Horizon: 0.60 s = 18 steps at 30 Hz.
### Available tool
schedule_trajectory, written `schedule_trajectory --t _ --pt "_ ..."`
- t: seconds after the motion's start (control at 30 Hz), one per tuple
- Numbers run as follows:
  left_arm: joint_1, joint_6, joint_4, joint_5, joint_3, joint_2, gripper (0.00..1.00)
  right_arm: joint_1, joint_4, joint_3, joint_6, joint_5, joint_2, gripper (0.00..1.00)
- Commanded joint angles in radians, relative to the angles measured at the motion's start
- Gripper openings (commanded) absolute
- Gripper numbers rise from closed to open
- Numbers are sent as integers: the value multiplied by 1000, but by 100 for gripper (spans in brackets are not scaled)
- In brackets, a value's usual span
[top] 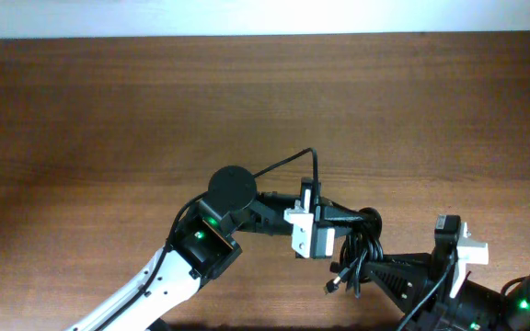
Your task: Untangle cables
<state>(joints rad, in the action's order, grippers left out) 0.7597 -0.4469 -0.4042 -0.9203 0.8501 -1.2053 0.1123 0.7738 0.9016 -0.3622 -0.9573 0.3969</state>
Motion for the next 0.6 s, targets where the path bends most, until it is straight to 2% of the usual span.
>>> schedule_trajectory --t 0.0,0.03,0.1,0.23,0.37,0.57 --pt "26 223 -5 -44 20 3 0 5 17 0 53 231 5 4" --pt "26 274 10 -45 20 3 0 5 17 0 74 268 5 4" --pt "26 278 93 -117 20 3 0 5 15 0 75 347 5 4" --pt "26 278 143 -222 20 3 0 5 15 0 78 463 5 4" --pt "26 278 257 -221 20 3 0 5 16 0 78 582 5 4" --pt "26 305 339 -221 20 3 0 5 42 0 78 600 5 4"
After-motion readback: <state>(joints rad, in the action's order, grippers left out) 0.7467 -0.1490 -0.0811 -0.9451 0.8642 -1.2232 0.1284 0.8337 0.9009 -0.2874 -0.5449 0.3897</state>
